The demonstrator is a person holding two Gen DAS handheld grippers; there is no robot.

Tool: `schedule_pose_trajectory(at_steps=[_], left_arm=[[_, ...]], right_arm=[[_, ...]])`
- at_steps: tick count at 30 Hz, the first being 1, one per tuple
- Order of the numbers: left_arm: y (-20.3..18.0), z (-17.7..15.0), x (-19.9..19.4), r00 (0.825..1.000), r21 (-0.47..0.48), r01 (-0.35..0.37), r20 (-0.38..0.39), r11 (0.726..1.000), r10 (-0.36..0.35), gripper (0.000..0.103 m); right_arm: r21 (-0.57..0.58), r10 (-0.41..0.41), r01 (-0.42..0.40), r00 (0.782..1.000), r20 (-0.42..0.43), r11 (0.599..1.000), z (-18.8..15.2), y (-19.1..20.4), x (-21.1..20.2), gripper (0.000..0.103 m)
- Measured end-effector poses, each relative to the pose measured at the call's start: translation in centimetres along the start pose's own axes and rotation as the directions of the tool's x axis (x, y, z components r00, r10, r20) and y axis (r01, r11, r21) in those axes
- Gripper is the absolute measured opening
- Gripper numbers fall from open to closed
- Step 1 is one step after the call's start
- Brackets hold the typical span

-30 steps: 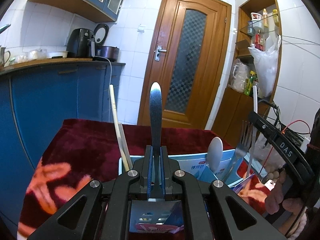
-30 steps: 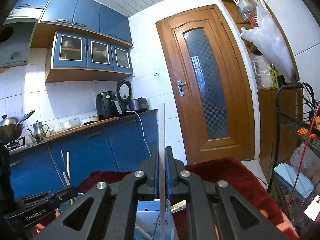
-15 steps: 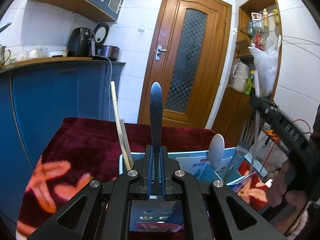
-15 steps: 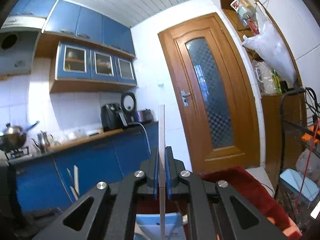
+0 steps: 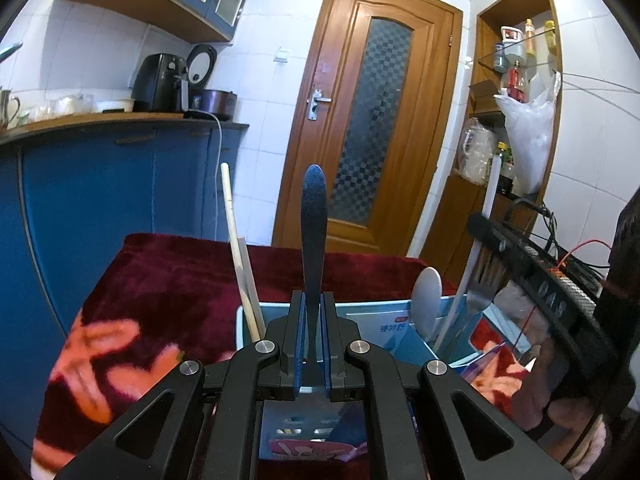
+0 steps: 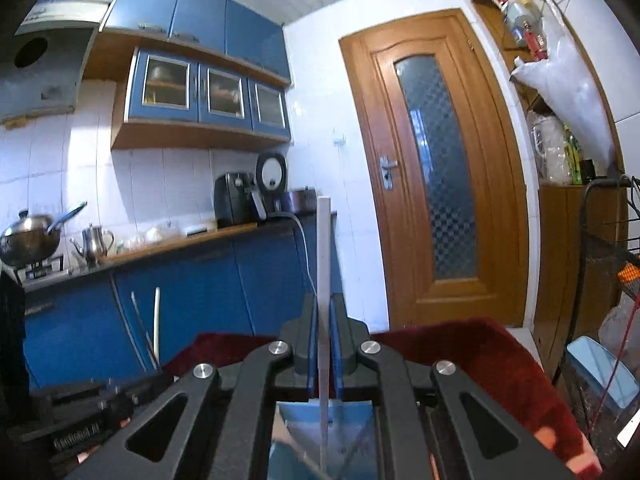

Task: Organize utensils
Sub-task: 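Open the left tool to drop the knife into the caddy while the right tool releases the chopstick, then move both open tools back down to the utensils on the blanket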

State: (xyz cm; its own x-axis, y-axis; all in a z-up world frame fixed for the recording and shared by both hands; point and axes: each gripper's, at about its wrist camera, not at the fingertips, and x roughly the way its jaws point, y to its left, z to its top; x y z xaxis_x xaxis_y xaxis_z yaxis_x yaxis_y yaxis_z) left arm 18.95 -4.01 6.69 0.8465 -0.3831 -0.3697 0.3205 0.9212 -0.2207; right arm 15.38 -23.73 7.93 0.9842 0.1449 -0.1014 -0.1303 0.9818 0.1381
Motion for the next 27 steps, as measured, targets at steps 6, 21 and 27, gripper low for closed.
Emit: schedule_pose_trajectory(at_steps=[6, 21, 27], left_arm=[[-1.0, -0.2, -0.7, 1.0, 0.014, 0.016, -0.011, 1.0, -0.016, 0.018], [-3.2, -1.6, -6.4, 0.997, 0.066, -0.03, -0.066, 0.997, 0.034, 0.036], [-3.6, -2.6, -8.7, 0.993, 0.069, -0.037, -0.114, 0.997, 0.044, 0.037]], right_arm=[[-0.017, 0.013, -0.014, 0.998, -0.066, 1.0, -0.3, 0.2, -1.4, 0.025], [0.054, 0.06, -0.053, 0.989, -0.135, 0.997, 0.4, 0.1, -7.4, 0.036], [0.089, 0.058, -0.041, 0.979, -0.195, 0.995, -0.3, 0.4, -9.9, 0.037]])
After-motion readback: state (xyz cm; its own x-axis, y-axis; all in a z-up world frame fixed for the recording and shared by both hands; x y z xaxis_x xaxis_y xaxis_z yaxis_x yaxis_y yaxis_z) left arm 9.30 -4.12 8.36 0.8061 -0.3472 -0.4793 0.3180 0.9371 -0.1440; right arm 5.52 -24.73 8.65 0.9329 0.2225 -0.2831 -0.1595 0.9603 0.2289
